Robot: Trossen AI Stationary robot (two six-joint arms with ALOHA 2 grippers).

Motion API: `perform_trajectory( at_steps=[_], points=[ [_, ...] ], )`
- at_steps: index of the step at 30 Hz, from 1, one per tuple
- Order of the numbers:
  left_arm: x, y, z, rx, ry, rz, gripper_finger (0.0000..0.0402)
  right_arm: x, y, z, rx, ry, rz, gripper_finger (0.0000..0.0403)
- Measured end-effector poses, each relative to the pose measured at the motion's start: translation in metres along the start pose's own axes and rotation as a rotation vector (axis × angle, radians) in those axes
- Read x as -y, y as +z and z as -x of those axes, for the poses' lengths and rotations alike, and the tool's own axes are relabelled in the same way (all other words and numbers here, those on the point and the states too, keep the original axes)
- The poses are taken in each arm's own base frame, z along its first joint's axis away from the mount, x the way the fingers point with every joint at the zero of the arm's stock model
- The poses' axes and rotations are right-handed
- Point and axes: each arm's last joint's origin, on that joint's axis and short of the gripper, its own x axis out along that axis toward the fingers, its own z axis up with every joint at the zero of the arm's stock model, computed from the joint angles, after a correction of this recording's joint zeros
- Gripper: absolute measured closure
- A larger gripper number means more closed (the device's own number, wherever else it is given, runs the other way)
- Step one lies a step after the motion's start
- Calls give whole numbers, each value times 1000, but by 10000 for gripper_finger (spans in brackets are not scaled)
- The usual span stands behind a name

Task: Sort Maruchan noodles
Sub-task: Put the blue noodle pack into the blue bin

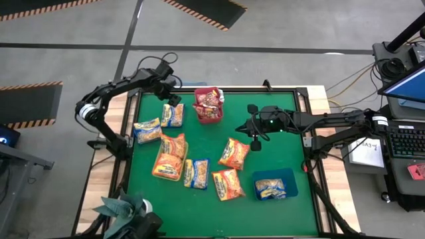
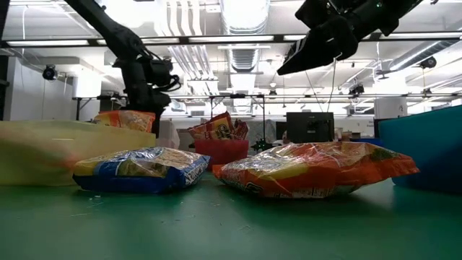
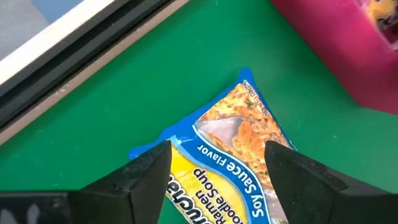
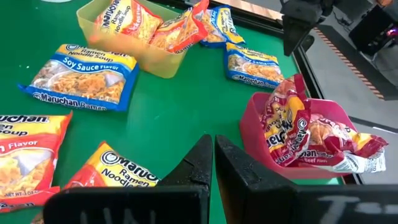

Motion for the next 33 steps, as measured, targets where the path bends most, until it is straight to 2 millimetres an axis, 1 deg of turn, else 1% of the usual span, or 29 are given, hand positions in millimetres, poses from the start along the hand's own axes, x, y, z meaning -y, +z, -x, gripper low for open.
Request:
perform_trajectory(
  at_steps=[4,8,15,19,21,22,26,27,31,33],
  points=[
    [3,1,-5,-12,9,-26,168,0,0,0,0,0,1,394],
    [5,-1,-7,-25,39,-132,176,0,0,0,0,0,3,394],
    [5,-4,-7,-55,34,-331,186,0,0,0,0,0,4,394],
    [6,-6,-3,-69,30,-389,186,0,0,0,0,0,2,394],
    [6,-6,3,-50,33,-372,186,0,0,0,0,0,3,394],
    [7,-5,7,-36,35,-334,187,0,0,0,0,0,3,394],
    [12,1,22,34,35,-51,187,1,0,0,0,-4,3,394],
    [16,2,23,45,31,-24,187,1,0,0,-1,-5,2,394],
    [39,-2,23,39,3,-88,187,3,-1,0,-2,-11,-4,394],
    [52,-5,31,42,-13,-133,187,3,-1,0,-2,-11,-15,394]
  ],
)
